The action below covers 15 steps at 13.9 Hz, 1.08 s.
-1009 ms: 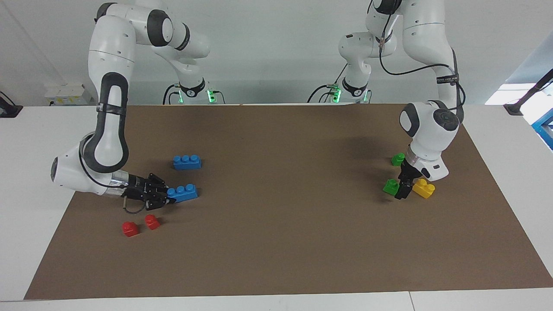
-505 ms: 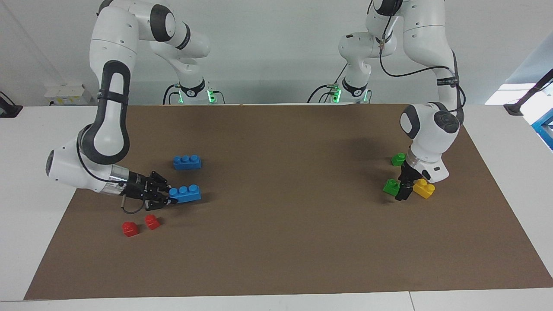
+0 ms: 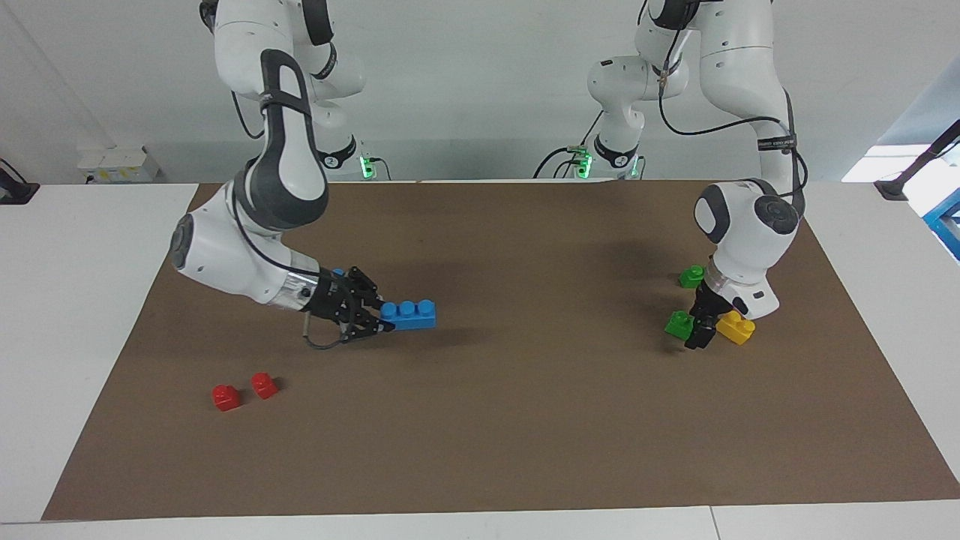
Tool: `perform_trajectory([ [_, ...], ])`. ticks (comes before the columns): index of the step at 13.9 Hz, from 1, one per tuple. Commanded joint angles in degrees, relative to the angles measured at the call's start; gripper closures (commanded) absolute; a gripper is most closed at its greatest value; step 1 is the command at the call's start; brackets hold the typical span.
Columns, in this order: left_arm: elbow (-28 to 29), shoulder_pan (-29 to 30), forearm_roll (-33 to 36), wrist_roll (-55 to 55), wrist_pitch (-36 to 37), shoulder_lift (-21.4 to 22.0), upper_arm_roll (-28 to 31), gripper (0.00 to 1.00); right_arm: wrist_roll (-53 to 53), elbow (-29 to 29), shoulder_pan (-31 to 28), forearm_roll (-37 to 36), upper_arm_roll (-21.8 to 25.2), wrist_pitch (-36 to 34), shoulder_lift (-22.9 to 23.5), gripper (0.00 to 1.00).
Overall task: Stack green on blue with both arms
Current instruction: 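Carry the blue brick to the table centre while the left gripper grasps the green brick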
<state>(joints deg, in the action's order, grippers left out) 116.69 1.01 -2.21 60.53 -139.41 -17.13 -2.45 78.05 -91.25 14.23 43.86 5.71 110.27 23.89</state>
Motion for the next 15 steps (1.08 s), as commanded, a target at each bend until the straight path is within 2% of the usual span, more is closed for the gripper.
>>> perform_trajectory([
  [1,-3.4,-0.4,-0.6,0.2,2.8,-1.5,0.3,0.29,3.3,-5.8,4.6,3.1,0.2,7.6,-2.0,1.00],
  [2,-3.6,-0.4,-0.5,0.0,2.9,-1.6,0.3,0.39,3.4,-8.0,6.5,5.6,0.2,10.8,-2.6,1.00],
  [3,-3.7,-0.4,-0.3,-0.2,3.2,-1.7,0.3,0.64,3.4,-9.6,7.8,6.8,0.2,13.5,-2.9,1.00],
  [5,-3.8,-0.5,-0.1,-0.6,3.2,-1.7,0.4,0.96,1.8,-12.7,9.7,10.3,0.1,17.1,-2.9,1.00],
  [6,-3.8,-0.5,-0.1,-0.8,3.2,-1.7,0.4,1.00,-0.3,-14.2,11.0,13.3,0.2,18.9,-2.9,1.00],
  [8,-3.8,-0.3,-0.1,-1.5,3.1,-1.7,0.3,1.00,-1.0,-15.7,13.6,18.6,0.2,23.5,-2.8,1.00],
  [12,-4.7,-0.3,-0.1,-1.6,3.7,-1.6,0.3,1.00,-0.4,-17.5,15.4,20.2,0.2,28.7,-2.2,1.00],
  [15,-10.4,-0.9,-0.2,-0.8,11.8,-1.5,0.3,1.00,-1.2,-18.3,17.3,20.6,0.2,29.9,-1.6,1.00],
])
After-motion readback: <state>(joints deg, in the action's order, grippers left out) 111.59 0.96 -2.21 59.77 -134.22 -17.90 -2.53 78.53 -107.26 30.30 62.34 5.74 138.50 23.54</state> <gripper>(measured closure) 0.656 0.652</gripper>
